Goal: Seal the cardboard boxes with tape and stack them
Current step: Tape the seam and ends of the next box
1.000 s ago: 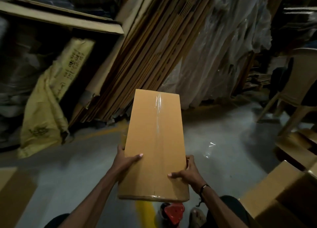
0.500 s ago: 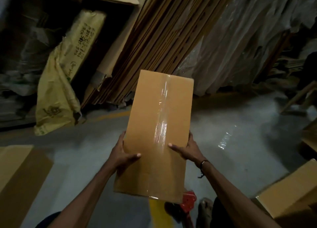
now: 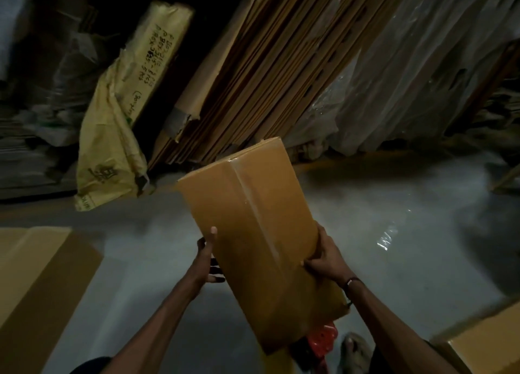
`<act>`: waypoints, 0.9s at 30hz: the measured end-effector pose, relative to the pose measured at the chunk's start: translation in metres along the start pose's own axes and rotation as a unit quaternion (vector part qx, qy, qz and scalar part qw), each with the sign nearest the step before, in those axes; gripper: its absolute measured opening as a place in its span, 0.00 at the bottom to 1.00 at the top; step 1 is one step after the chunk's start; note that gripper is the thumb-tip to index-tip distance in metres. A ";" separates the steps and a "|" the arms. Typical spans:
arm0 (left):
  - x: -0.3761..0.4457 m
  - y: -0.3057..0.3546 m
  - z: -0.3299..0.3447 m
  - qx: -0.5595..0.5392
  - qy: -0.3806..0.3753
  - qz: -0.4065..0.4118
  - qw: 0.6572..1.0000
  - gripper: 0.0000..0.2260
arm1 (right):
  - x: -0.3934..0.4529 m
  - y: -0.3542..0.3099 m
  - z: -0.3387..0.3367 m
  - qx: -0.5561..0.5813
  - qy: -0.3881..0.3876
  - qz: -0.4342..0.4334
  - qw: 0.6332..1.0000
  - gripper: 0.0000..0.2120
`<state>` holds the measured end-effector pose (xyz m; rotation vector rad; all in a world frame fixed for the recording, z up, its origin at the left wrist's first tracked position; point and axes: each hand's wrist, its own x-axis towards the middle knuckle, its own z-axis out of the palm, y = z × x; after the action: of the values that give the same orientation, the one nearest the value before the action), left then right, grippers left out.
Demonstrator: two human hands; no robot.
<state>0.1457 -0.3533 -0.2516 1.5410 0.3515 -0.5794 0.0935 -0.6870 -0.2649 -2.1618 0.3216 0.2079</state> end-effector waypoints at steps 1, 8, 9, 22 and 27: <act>-0.001 -0.004 0.002 -0.023 0.000 -0.009 1.000 0.36 | 0.001 -0.003 0.002 0.000 0.006 -0.001 1.000 0.57; 0.014 -0.027 -0.010 0.002 0.076 -0.021 0.997 0.43 | 0.022 -0.019 0.019 0.005 0.044 0.009 0.999 0.48; 0.017 -0.033 -0.013 0.005 0.091 -0.027 0.995 0.41 | 0.030 -0.020 0.022 -0.006 0.047 0.011 0.999 0.48; 0.072 -0.109 -0.028 -0.063 0.167 -0.055 0.982 0.26 | 0.148 -0.018 0.088 -0.177 0.005 -0.044 0.983 0.41; 0.104 -0.129 -0.045 -0.066 0.209 -0.074 0.973 0.29 | 0.188 -0.022 0.120 -0.223 -0.010 -0.075 0.972 0.37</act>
<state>0.1662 -0.3144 -0.4176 1.5095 0.8168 -0.3317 0.2757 -0.6052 -0.3667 -2.6136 0.1021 0.2334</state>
